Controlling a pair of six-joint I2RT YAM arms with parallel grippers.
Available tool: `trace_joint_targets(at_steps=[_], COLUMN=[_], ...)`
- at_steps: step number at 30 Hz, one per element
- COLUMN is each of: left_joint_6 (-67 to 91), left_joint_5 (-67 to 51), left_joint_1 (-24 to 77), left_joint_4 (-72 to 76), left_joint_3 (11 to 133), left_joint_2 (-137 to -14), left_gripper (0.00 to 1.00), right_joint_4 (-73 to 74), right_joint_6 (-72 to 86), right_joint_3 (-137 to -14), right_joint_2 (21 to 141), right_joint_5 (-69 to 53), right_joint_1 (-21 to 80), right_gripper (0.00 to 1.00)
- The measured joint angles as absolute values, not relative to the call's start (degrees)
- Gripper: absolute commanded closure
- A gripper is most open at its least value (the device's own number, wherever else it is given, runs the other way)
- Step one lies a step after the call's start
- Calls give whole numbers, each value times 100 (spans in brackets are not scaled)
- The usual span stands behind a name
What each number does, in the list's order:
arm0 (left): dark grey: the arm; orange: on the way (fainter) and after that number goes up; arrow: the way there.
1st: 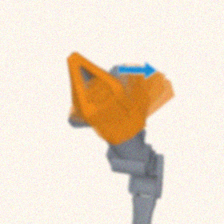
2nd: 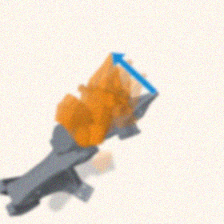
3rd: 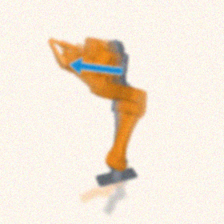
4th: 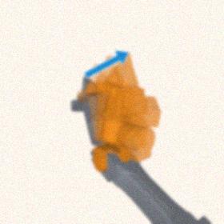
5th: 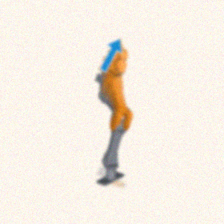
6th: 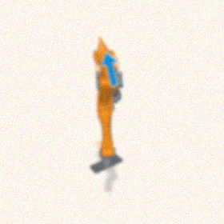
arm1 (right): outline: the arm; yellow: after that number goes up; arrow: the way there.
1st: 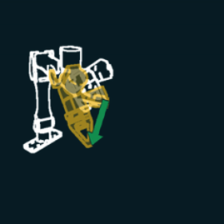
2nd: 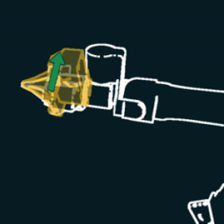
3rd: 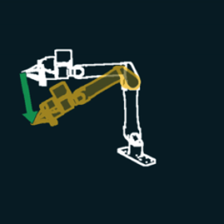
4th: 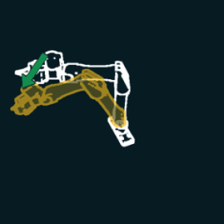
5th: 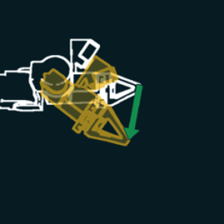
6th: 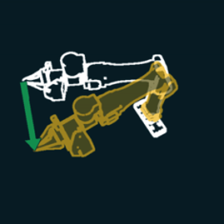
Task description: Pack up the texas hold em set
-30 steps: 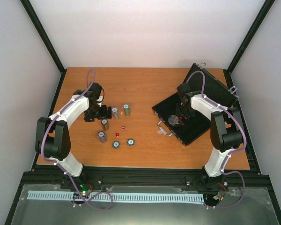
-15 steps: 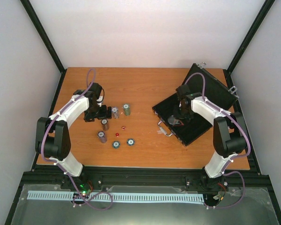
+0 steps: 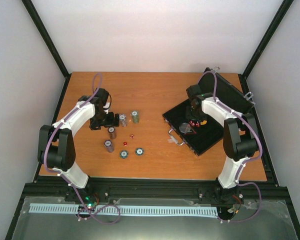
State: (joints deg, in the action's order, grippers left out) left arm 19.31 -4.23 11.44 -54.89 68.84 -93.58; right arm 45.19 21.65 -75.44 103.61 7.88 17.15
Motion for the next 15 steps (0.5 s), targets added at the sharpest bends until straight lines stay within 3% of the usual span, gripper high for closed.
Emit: trace_joint_targets(at_steps=[15], left_joint_6=[1931], left_joint_5=[-425], left_joint_1=[1144], left_joint_4=[-5489], left_joint_3=[6886], left_joint_2=[-9358], left_gripper=[0], right_joint_4=[4348], right_joint_6=[2071], right_joint_3=[-7166], right_joint_2=[10615], right_joint_5=[1024], right_joint_1=[1601], right_gripper=[70])
